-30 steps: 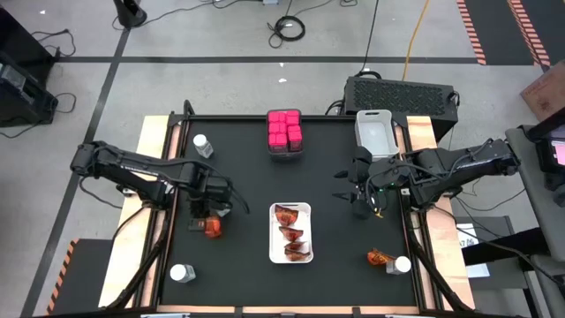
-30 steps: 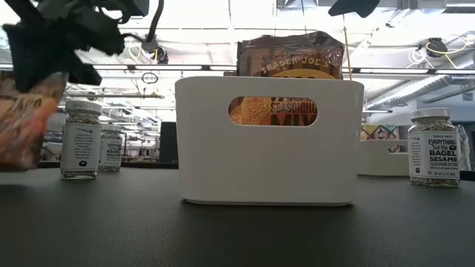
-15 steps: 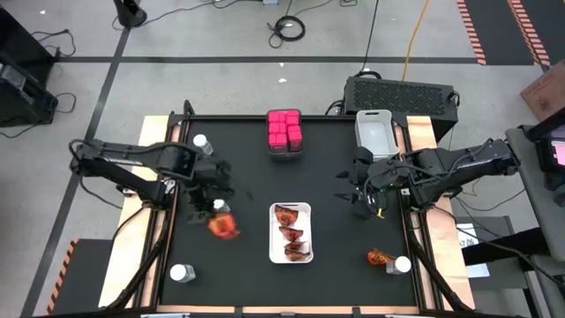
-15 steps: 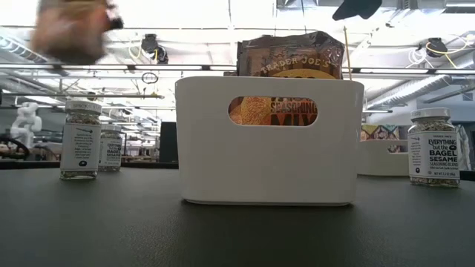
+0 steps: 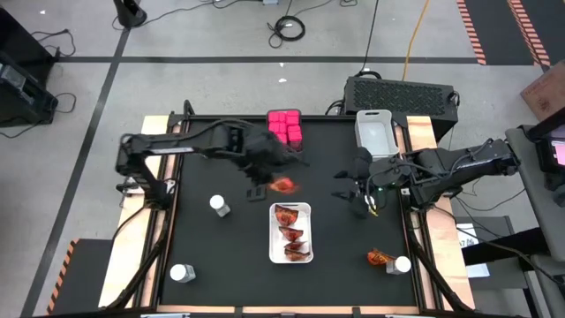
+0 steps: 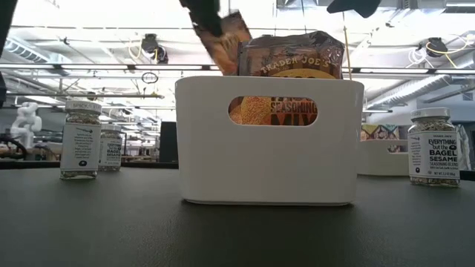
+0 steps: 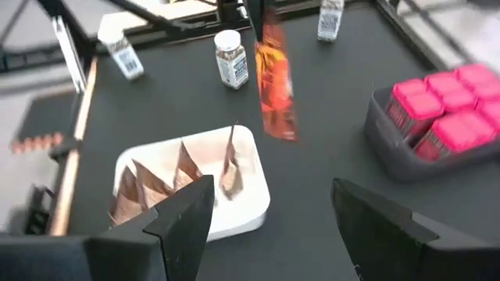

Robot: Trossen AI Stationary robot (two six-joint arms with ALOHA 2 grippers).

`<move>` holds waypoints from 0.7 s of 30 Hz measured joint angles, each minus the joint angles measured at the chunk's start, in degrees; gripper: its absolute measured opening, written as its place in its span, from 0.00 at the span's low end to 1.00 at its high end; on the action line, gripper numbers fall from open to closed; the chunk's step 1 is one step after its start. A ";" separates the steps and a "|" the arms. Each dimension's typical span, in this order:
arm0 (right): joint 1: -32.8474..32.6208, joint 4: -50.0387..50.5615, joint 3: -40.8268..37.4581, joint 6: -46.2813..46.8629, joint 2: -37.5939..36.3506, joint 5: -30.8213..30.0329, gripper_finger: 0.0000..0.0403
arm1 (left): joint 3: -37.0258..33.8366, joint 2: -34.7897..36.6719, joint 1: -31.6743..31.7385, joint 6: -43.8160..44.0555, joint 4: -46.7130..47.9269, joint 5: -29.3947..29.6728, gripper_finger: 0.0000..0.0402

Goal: Sort spices by type
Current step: Put the orange seasoning pack into the white bin

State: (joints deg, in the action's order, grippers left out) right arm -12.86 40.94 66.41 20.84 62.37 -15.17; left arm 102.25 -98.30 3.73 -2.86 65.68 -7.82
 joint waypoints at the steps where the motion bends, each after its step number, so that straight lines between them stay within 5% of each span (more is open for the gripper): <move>1: 0.00 0.14 0.00 2.46 0.00 0.01 0.63 | 0.72 -1.24 0.60 -2.47 -0.21 0.55 0.00; 8: -1.79 0.32 0.00 10.09 0.00 -4.76 0.63 | 3.03 -6.39 3.81 -15.51 -2.78 3.79 0.00; 21: -6.41 0.95 0.00 14.56 0.00 -13.33 0.63 | 3.07 -6.74 0.18 -18.67 -1.76 3.62 0.00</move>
State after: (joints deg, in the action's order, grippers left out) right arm -19.28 41.89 66.41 35.40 62.37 -28.50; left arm 105.32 -105.03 3.91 -21.53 63.92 -4.21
